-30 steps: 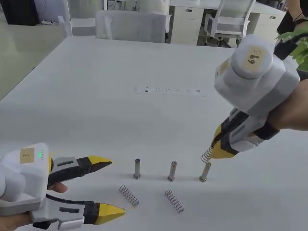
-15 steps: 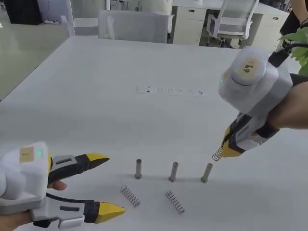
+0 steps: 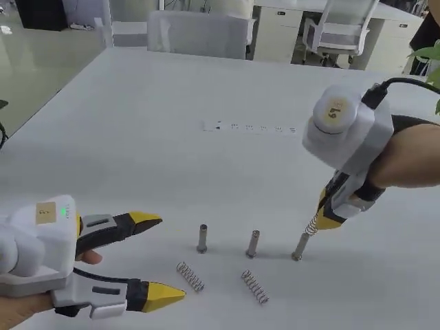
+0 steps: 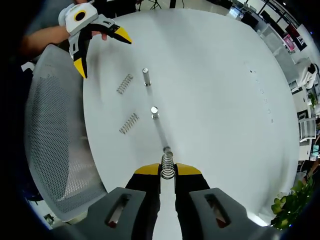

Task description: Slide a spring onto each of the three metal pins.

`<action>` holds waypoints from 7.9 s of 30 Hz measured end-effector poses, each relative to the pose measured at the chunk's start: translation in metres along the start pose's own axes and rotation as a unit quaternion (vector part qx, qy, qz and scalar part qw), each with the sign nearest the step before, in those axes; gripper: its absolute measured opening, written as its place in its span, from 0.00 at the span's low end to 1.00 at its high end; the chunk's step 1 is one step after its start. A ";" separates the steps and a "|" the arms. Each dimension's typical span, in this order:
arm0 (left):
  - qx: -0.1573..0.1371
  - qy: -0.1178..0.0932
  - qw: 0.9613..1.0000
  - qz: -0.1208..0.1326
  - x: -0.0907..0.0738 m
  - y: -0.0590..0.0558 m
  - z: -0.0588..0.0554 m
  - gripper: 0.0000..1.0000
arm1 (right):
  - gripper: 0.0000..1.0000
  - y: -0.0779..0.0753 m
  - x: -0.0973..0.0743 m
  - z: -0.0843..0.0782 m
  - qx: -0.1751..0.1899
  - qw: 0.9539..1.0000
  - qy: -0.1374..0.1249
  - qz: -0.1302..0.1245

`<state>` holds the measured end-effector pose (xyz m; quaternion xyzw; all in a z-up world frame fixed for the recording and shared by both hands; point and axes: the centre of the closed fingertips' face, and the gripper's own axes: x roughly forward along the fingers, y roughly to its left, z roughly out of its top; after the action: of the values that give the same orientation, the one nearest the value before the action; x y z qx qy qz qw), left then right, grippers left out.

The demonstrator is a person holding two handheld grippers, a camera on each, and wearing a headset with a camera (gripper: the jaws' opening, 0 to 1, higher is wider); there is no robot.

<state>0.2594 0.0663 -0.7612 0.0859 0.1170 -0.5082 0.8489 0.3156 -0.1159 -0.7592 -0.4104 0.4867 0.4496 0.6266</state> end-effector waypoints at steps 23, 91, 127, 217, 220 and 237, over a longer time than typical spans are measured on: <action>0.002 0.004 1.000 -0.003 0.006 0.000 0.006 0.64 | 0.07 -0.011 0.014 -0.006 0.003 1.000 0.016 0.013; 0.003 0.008 1.000 -0.004 0.001 -0.001 0.010 0.61 | 0.24 -0.016 0.038 -0.005 0.047 0.999 -0.026 0.009; 0.006 0.010 1.000 -0.010 0.009 0.001 0.011 0.60 | 0.21 0.047 0.034 -0.008 0.109 0.989 -0.079 0.063; 0.002 0.014 0.999 -0.029 0.013 -0.016 0.008 0.51 | 0.08 0.070 0.068 0.025 0.043 0.995 -0.070 0.050; 0.002 0.012 0.999 -0.031 0.014 -0.015 0.011 0.50 | 0.08 0.070 0.061 0.026 0.038 0.995 -0.073 0.050; 0.012 -0.001 0.998 -0.062 0.024 -0.023 0.033 0.44 | 0.08 0.081 0.016 0.058 -0.032 0.992 -0.109 0.059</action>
<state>0.2538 0.0264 -0.7370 0.0881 0.1150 -0.5616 0.8146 0.2534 -0.0373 -0.7704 -0.3496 0.4244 0.5430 0.6347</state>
